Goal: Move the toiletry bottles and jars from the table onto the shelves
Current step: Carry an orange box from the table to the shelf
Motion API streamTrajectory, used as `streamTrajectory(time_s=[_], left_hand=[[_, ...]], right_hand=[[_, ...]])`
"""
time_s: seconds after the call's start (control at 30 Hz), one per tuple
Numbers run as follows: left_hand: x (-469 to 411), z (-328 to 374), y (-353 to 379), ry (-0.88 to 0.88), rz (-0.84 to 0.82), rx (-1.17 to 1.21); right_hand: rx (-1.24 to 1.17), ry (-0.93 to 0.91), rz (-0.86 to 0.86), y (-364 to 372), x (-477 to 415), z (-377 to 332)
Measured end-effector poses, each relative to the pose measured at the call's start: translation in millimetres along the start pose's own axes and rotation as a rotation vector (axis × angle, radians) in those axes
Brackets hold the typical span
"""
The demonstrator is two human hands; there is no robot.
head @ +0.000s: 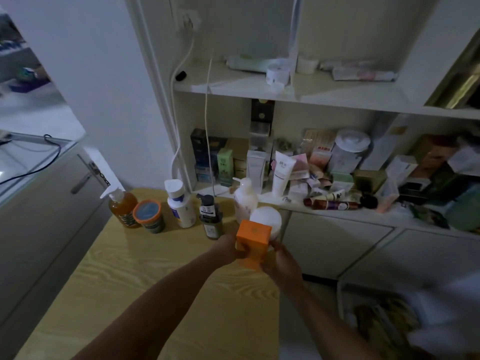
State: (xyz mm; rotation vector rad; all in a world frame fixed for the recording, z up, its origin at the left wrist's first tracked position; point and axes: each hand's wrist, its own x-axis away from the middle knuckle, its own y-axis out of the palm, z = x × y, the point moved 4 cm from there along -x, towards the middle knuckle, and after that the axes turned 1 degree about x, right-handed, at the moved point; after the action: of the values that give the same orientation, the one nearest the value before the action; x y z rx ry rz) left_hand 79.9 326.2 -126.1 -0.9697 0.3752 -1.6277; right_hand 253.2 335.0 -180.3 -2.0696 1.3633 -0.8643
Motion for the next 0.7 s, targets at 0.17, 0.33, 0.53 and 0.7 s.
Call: streamTrajectory(time_s=[0.17, 0.33, 0.53, 0.7], left_hand=[[-9.4, -3.7, 0.4, -0.077, -0.025, 0.145], [-5.2, -7.5, -1.9, -0.075, -0.036, 0.193], [12.5, -10.9, -0.8, -0.06, -0.058, 0.158], [34.2, -15.3, 5.6, -0.005, -0.085, 0.153]], right_hand=[[-0.068, 0.039, -0.12, 6.4, -11.3, -0.4], [-0.134, -0.028, -0.056, 20.9, -11.0, 3.3], [-0.183, 0.159, -0.149, 24.9, 7.1, -1.6], [-0.262, 0.092, -0.087, 38.3, 32.9, 3.4]])
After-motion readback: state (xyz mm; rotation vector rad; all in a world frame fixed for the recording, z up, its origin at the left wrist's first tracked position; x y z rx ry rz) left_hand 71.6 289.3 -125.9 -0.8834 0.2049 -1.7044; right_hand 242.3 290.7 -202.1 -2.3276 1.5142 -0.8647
